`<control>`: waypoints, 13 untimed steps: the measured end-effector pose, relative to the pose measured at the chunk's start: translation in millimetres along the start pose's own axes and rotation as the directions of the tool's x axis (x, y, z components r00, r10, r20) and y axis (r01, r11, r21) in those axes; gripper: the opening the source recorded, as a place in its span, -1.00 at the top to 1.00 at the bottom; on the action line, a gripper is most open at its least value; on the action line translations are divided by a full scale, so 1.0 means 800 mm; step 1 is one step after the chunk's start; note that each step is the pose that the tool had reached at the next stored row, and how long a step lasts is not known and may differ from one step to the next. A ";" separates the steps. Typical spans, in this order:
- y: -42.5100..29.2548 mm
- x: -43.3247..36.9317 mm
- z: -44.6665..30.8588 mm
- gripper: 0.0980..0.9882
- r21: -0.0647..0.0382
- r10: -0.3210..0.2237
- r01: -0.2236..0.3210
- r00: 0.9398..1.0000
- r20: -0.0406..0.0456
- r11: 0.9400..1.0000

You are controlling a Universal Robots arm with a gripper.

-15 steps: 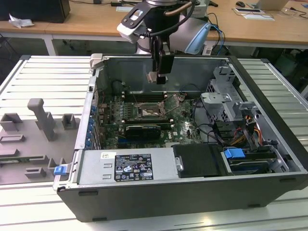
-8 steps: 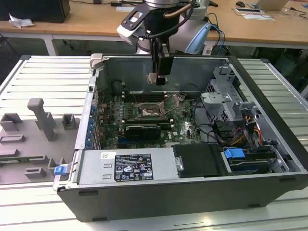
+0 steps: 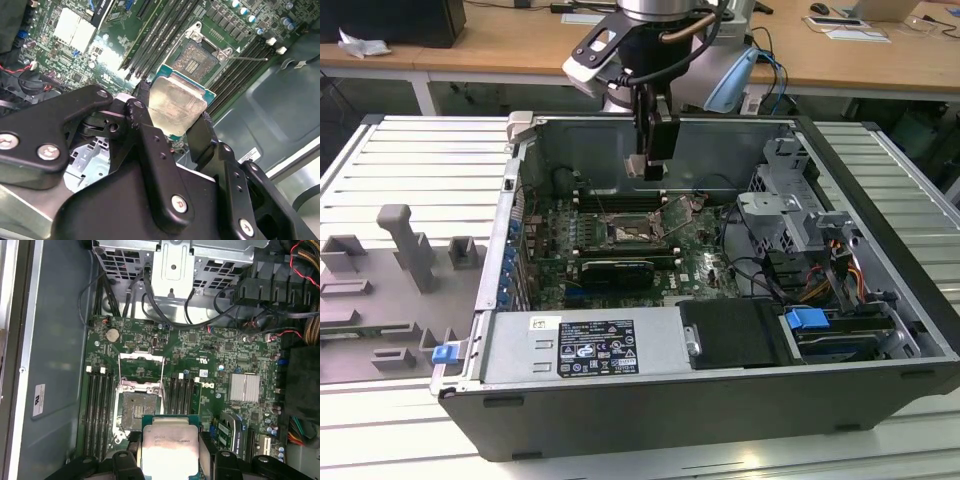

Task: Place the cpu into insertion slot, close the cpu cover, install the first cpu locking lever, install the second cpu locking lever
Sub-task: 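Place the cpu into insertion slot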

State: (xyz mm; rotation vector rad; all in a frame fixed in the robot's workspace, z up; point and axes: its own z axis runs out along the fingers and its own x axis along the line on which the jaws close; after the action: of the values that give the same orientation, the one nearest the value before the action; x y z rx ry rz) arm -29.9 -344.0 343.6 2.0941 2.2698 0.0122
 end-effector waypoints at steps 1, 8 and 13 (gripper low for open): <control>-0.0001 0.000 0.0011 0.00 0.000 0.000 0.000 1.000 0.003 1.000; -0.0005 0.000 0.0106 0.00 -0.005 0.001 -0.001 1.000 0.011 1.000; -0.0011 0.001 0.0232 0.00 -0.005 0.011 -0.011 1.000 0.011 1.000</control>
State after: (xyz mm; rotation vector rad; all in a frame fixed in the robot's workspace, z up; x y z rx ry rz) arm -30.0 -343.9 325.0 2.0988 2.2503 0.0061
